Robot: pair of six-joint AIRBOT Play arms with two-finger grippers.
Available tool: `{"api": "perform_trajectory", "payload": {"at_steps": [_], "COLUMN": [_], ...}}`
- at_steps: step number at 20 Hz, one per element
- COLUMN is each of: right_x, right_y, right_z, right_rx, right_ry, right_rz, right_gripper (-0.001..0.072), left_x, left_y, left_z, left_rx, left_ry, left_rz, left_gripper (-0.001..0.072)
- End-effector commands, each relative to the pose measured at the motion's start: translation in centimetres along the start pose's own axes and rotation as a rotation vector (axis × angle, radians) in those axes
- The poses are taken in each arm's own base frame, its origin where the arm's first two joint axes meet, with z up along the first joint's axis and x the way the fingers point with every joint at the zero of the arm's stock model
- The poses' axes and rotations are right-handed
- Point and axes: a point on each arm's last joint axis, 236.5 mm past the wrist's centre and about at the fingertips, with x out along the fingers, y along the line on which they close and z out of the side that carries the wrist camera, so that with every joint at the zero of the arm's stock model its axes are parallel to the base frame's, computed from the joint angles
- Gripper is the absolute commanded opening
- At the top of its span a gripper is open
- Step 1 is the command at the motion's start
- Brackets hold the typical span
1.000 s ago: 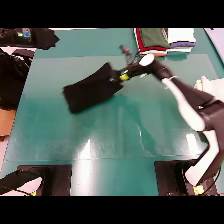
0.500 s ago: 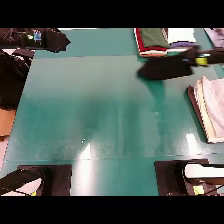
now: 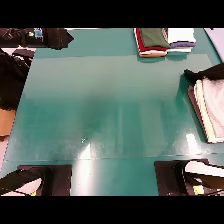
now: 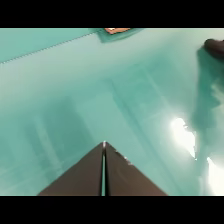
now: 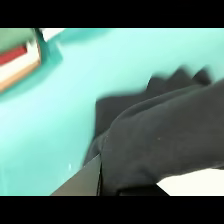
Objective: Fold the shirts.
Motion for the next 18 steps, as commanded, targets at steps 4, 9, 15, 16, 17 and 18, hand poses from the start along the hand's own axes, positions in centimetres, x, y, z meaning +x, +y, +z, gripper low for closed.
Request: {"api": "perform_trajectory", "payload": {"at_steps": [4, 9, 15, 16, 17, 18], "right_x": [-7.2, -9.2, -10.4, -10.8, -11.1, -11.6], "right_y": [3.6, 3.2, -2.0, -3.0, -3.9, -5.2], "right_z": [8.8, 7.6, -0.1, -1.8, -3.5, -5.4], "right_rx": [-0.125, -0.197, -0.215, -0.205, -0.18, -0.147], "right_ry": [-0.23, -0.154, 0.003, 0.033, 0.059, 0.091], "right_rz": [0.003, -0.069, -0.274, -0.301, -0.315, -0.335], "right_gripper": [0.0019, 0.0019, 0.0019, 0.0019, 0.0019, 0.0019], "left_x": [0.0, 0.0, 0.0, 0.0, 0.0, 0.0], "left_y": [-0.4, -0.4, -0.5, -0.5, -0.5, -0.5], "left_z": [0.0, -0.7, -1.1, -1.1, -1.1, -1.2], "left_rx": [-0.009, -0.008, 0.001, 0.001, 0.001, 0.001], "left_ry": [0.0, 0.028, 0.046, 0.046, 0.047, 0.049], "left_rz": [-0.016, -0.018, -0.019, -0.019, -0.019, -0.019], "left_gripper": [0.0025, 0.0026, 0.0026, 0.0026, 0.0026, 0.0026]}}
